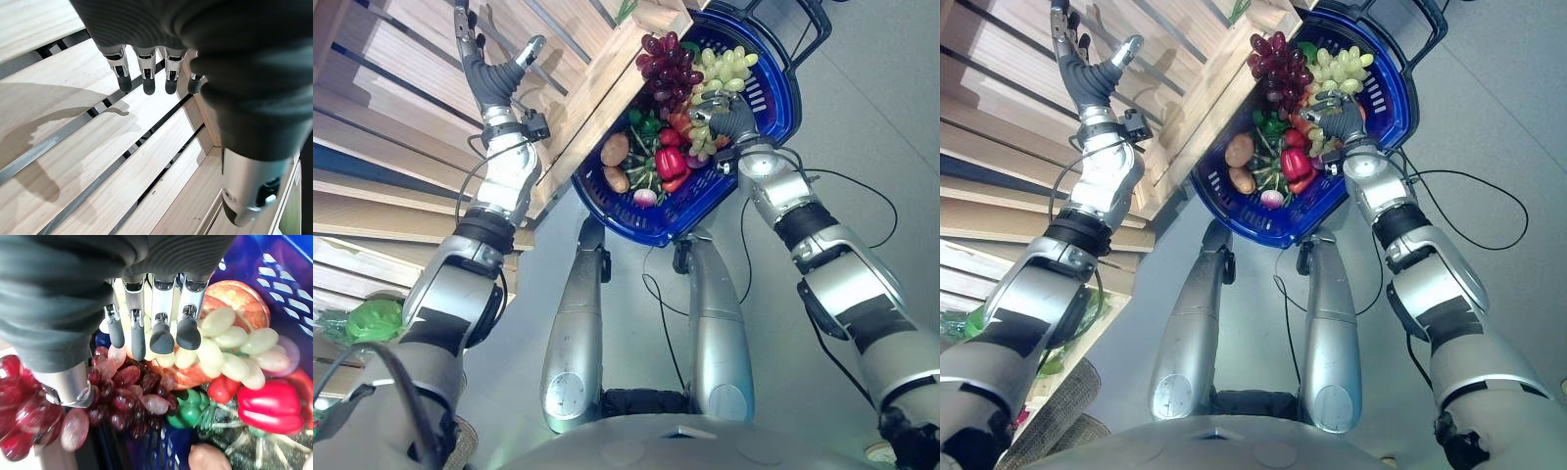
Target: Pick up fruits and vegetables into the basket
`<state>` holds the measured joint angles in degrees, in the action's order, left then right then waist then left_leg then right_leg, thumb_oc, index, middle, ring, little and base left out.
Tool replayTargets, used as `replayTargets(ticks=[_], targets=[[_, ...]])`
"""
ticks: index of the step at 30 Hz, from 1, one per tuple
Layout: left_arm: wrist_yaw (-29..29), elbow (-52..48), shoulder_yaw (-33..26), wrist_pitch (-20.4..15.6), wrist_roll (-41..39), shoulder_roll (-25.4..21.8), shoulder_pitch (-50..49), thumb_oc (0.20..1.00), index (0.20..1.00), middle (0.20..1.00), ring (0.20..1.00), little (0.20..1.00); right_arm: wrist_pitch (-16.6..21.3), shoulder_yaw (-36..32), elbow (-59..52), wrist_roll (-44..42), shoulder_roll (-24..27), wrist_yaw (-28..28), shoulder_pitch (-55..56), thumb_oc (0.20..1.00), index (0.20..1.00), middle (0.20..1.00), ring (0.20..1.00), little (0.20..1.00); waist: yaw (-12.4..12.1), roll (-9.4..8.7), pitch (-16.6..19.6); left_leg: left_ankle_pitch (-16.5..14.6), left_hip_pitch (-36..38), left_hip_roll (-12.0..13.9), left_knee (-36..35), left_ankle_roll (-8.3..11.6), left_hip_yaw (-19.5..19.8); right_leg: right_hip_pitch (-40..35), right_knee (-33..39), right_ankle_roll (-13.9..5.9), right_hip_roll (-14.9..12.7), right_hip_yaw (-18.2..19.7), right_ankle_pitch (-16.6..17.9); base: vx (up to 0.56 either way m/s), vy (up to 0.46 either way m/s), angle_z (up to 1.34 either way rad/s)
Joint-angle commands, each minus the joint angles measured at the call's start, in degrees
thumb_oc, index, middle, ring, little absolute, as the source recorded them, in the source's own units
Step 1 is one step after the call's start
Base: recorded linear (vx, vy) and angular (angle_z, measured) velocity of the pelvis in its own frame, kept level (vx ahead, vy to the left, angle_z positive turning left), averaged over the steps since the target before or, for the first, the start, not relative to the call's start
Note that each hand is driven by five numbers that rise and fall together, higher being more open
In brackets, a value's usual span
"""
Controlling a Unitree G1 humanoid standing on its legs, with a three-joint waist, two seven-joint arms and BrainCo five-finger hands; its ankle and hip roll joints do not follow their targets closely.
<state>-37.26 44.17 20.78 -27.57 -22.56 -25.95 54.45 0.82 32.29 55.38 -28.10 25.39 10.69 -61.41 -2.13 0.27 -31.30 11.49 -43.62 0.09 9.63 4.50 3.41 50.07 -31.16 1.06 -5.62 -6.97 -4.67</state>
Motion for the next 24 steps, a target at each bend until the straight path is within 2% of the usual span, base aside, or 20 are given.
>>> replayTargets(ticks=[1,7,8,9,10,11,15,17,22,24], targets=[[-0.1,1.2,-1.0,-2.3,-0.1,0.2,2.1,1.000,1.000,1.000,1.000,1.000,1.0,-0.9,-0.4,-0.6,0.0,-0.4,-0.5,0.200,0.200,0.200,0.200,0.200,0.1,2.48,1.5,-8.7,-0.5,-3.5,9.1,-1.21,-1.4,-4.4,10.1,-4.88,1.9,-1.2,5.0,-0.02,-0.018,0.03],[0.0,0.4,-0.8,-1.5,0.6,0.6,2.1,1.000,1.000,1.000,1.000,1.000,0.4,-1.3,-0.6,-0.1,-0.9,0.8,-1.5,0.200,0.200,0.200,0.200,0.200,-0.2,2.49,1.5,-8.8,0.2,-3.8,8.5,-1.38,-1.1,-4.9,10.5,-4.94,2.1,-1.2,5.1,0.00,0.000,0.00],[0.5,0.5,-0.8,-1.1,0.9,0.7,1.9,1.000,1.000,1.000,1.000,1.000,0.5,-1.4,-0.7,0.0,-1.0,1.1,-1.3,0.363,0.363,0.363,0.363,0.363,-0.1,2.48,1.5,-8.9,0.5,-3.9,8.4,-1.42,-1.1,-5.2,10.6,-4.93,2.2,-1.1,5.0,0.00,0.000,0.00],[0.8,0.6,-0.8,-0.6,1.3,0.7,1.7,1.000,1.000,1.000,1.000,1.000,0.5,-1.6,-0.6,0.4,-1.2,1.3,-1.1,0.598,0.598,0.598,0.598,0.598,-0.1,2.52,1.5,-9.0,1.0,-3.9,8.4,-1.44,-1.0,-5.6,10.5,-4.94,2.3,-0.9,4.9,0.00,0.000,0.00],[1.3,0.8,-0.8,0.0,1.3,0.7,1.5,1.000,1.000,1.000,1.000,1.000,0.3,-1.7,-0.4,0.6,-1.4,1.6,-0.9,0.900,0.900,0.900,0.900,0.900,-0.1,2.54,1.5,-9.1,1.4,-4.0,8.3,-1.44,-1.0,-6.0,10.5,-4.95,2.3,-0.8,4.8,0.00,0.000,0.00],[1.9,1.1,-0.8,0.7,1.5,0.9,0.9,1.000,1.000,1.000,1.000,1.000,0.1,-1.7,-0.3,0.7,-1.6,2.1,-0.2,1.000,1.000,1.000,1.000,1.000,-0.1,2.51,1.5,-9.2,2.4,-4.1,8.0,-1.49,-1.0,-6.9,10.7,-4.98,2.4,-0.8,4.7,0.00,0.000,0.00],[4.4,2.7,-0.8,3.8,3.0,1.2,-3.2,1.000,1.000,1.000,1.000,1.000,0.5,-2.7,0.6,2.0,-1.9,3.0,4.0,1.000,1.000,1.000,1.000,1.000,0.1,2.63,1.5,-9.0,7.1,-4.0,6.1,-1.55,-1.0,-11.0,11.8,-5.20,2.3,-0.3,4.9,0.00,0.010,0.01],[7.4,4.2,-1.0,5.1,4.0,1.3,-8.2,1.000,1.000,1.000,1.000,1.000,1.6,-4.0,0.9,3.8,-1.5,3.3,8.6,1.000,1.000,1.000,1.000,1.000,0.2,2.44,1.5,-8.9,12.1,-3.8,4.0,-1.49,-1.1,-15.8,13.7,-5.42,1.9,-0.1,5.1,0.04,0.040,-0.01],[12.7,7.4,-0.1,5.9,6.6,1.8,-18.3,1.000,1.000,1.000,1.000,1.000,4.5,-7.5,1.1,5.2,-0.6,4.8,18.5,1.000,1.000,1.000,1.000,1.000,0.7,2.04,1.8,-9.1,21.9,-3.4,0.3,-1.60,-1.2,-25.9,17.6,-5.84,0.9,0.7,5.5,0.06,-0.005,-0.03],[14.2,8.6,0.9,6.0,8.8,2.1,-22.3,1.000,1.000,1.000,1.000,1.000,5.6,-9.0,1.5,5.2,-0.9,5.5,22.9,1.000,1.000,1.000,1.000,1.000,0.7,1.75,3.9,-9.2,24.5,-3.2,-1.2,-1.72,-1.2,-28.8,19.5,-6.14,0.5,0.9,5.9,0.09,-0.036,-0.01]])
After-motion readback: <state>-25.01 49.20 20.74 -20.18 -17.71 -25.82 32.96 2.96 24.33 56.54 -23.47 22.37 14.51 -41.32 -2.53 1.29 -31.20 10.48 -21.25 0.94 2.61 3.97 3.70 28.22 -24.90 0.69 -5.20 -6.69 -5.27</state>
